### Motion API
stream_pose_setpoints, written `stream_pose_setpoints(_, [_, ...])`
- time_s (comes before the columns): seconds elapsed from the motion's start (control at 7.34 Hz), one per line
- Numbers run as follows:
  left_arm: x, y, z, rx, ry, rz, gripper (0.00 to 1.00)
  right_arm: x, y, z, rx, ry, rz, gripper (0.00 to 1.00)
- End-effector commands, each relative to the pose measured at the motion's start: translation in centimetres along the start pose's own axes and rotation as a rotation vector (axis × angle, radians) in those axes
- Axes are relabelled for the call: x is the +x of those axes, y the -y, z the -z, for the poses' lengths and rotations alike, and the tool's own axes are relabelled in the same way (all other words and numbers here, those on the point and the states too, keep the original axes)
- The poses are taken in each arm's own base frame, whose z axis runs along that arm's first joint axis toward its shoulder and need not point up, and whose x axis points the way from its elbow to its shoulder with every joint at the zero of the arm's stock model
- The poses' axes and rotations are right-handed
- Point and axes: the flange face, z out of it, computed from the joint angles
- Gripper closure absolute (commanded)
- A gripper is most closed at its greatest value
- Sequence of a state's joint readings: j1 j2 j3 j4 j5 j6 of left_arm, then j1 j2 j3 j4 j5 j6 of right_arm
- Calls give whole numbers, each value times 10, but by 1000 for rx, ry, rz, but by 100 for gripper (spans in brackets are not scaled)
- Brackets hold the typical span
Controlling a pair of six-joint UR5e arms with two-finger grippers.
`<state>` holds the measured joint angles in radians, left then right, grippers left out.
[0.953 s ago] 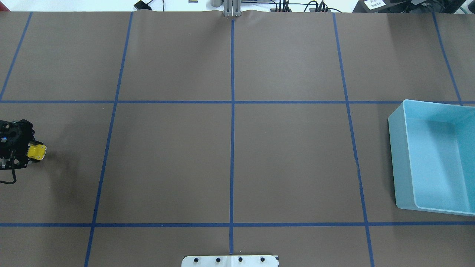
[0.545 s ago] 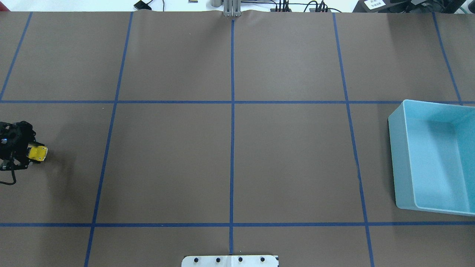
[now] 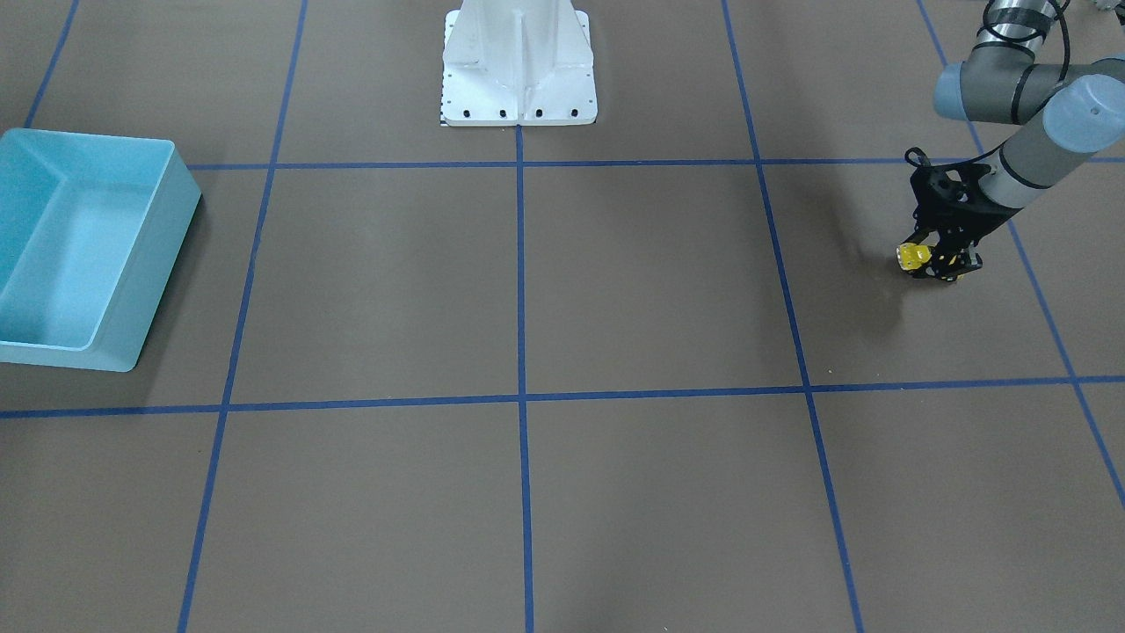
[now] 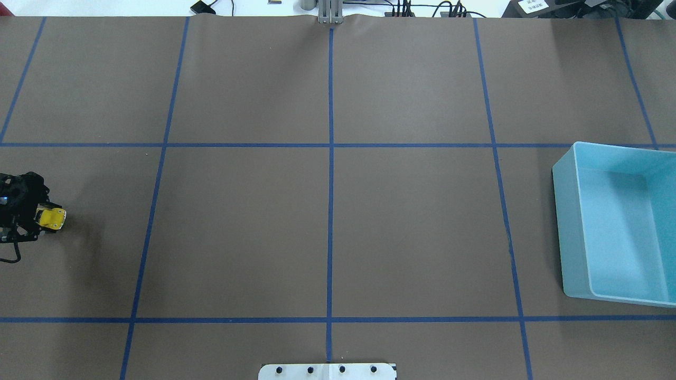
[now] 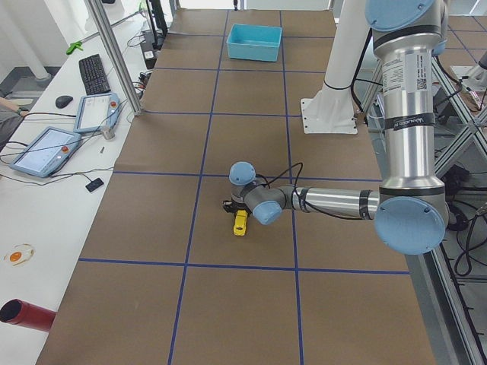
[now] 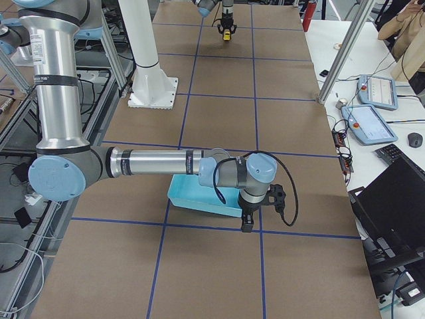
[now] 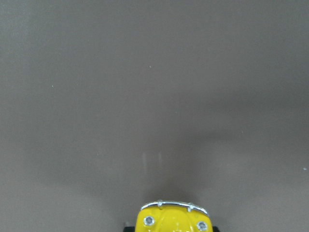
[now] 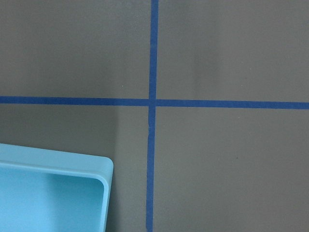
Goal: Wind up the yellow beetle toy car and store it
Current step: 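Press the car down and drag it backward with the left gripper, then keep pulling the car backward along the table with the left gripper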
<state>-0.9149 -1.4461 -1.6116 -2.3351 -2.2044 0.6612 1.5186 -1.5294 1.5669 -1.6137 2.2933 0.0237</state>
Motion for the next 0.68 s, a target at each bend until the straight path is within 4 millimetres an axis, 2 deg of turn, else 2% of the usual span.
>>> stream_pose_setpoints(0.0, [0,-4,0,1,-2,6,100,2,0,-2,-4,0,-4,0])
stream_pose_setpoints(0.54, [-2,-13,-2,-2,2,13,100,2,0,-2,-4,0,-4,0])
